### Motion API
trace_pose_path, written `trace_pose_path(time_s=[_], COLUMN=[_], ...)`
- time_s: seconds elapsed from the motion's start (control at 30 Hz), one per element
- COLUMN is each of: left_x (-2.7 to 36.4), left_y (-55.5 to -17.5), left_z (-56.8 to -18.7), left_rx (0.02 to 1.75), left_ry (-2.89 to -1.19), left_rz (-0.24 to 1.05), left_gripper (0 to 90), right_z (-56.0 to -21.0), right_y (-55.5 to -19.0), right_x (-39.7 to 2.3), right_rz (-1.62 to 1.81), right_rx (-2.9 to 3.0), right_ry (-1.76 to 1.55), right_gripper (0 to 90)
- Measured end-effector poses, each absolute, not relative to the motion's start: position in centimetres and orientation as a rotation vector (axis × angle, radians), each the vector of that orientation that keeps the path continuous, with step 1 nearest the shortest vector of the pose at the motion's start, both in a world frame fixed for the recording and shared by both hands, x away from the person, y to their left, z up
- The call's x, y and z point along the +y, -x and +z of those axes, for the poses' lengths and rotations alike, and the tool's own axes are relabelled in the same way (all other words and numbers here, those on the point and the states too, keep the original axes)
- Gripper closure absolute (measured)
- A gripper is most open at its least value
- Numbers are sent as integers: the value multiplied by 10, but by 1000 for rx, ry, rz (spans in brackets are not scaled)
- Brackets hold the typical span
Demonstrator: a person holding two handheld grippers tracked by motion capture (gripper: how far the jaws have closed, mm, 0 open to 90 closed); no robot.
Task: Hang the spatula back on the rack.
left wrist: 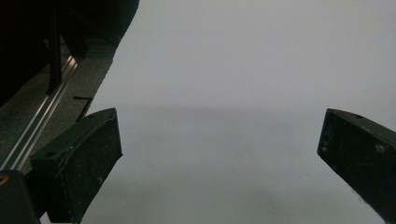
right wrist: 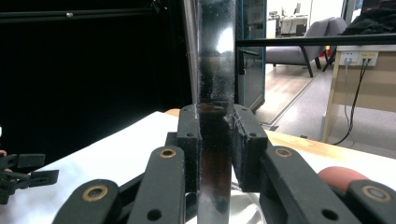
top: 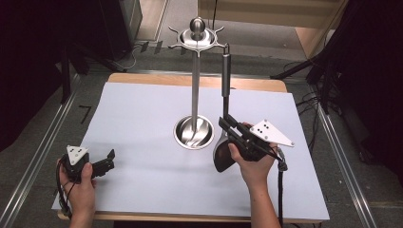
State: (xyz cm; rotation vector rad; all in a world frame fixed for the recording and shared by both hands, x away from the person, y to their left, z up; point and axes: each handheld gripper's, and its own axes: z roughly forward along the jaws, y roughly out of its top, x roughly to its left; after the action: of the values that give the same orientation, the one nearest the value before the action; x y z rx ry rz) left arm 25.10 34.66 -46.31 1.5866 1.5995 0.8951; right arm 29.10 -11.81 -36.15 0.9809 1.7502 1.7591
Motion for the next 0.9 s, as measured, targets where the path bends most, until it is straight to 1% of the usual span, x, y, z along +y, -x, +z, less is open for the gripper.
trace_pose_path(time_s=[0.9], left_x=[346], left_y=[-251], left_z=[-463], left_rx=[1600], left_ry=[-1584], left_rz=[897], left_gripper=[4], right_z=[-366], right_y=[-297], right_x=[-114], right_rz=[1758], right_rx=[1749], right_ry=[-969], right_gripper=[765])
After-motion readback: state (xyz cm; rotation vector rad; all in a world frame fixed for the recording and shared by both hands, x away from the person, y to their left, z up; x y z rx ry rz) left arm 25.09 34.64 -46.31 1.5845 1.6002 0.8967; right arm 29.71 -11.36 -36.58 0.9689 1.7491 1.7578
